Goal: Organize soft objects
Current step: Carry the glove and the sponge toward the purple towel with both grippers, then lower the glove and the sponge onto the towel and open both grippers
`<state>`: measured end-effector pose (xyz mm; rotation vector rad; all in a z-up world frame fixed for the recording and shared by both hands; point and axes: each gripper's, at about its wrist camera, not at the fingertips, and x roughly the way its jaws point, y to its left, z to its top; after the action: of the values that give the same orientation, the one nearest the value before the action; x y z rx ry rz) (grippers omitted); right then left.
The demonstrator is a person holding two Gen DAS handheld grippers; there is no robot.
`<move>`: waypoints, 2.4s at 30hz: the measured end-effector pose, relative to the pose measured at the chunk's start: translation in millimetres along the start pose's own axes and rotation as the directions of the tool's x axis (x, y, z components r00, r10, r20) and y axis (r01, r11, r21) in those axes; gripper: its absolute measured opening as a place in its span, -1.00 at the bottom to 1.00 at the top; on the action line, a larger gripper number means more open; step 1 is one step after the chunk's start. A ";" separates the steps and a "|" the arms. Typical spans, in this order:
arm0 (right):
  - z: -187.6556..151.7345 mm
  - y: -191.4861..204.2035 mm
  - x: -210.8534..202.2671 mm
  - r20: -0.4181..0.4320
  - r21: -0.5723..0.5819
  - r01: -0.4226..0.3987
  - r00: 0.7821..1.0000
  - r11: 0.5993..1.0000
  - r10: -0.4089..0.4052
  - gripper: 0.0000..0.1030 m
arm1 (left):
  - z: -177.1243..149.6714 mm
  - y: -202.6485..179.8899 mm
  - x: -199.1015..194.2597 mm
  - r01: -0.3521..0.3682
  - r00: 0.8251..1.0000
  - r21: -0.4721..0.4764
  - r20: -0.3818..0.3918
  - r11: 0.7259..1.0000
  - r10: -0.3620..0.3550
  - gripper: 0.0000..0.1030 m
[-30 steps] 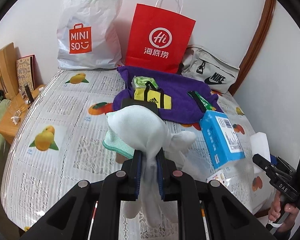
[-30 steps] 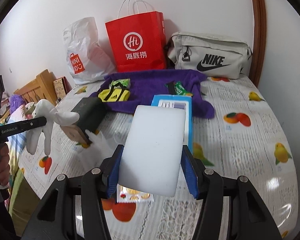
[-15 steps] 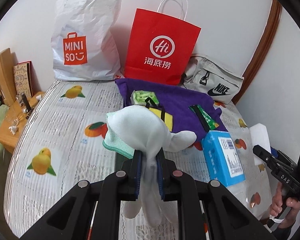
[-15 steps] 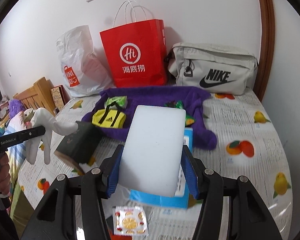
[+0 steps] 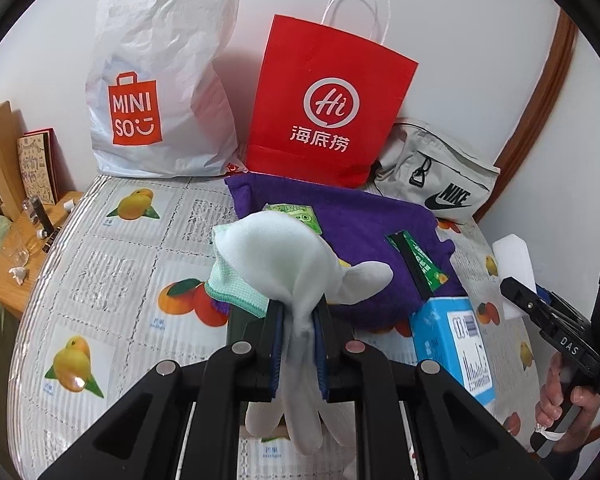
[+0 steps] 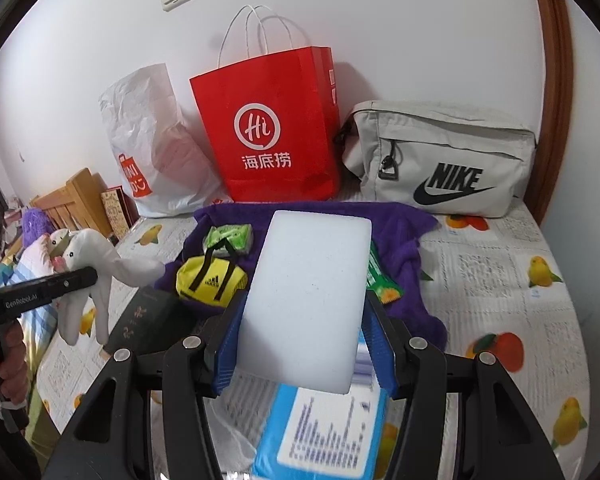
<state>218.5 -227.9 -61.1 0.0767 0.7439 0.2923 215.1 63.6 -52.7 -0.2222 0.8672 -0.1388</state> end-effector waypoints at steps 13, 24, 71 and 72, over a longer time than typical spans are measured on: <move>27.9 -12.8 71.6 -0.056 0.009 -0.017 0.998 1.000 0.018 0.08 | 31.1 1.9 45.2 0.020 0.999 -0.011 -0.034 1.000 -0.020 -0.73; 30.9 -21.6 126.9 -0.153 0.005 -0.024 0.988 1.000 0.025 0.09 | 45.8 2.6 87.1 0.039 0.997 -0.022 -0.061 0.999 -0.040 -0.73; 14.6 -41.8 104.4 -0.183 0.053 0.056 0.982 0.997 -0.046 0.25 | 61.0 -41.7 167.4 0.075 0.988 0.066 -0.137 0.995 -0.065 -0.20; 12.3 -40.6 101.3 -0.187 0.055 0.057 0.981 0.997 -0.046 0.25 | 60.0 -41.4 164.8 0.072 0.988 0.070 -0.138 0.995 -0.062 0.01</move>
<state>307.1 -237.0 -125.5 0.0877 0.9384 0.2298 365.3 -3.0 -126.6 -0.1735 0.9885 -0.2511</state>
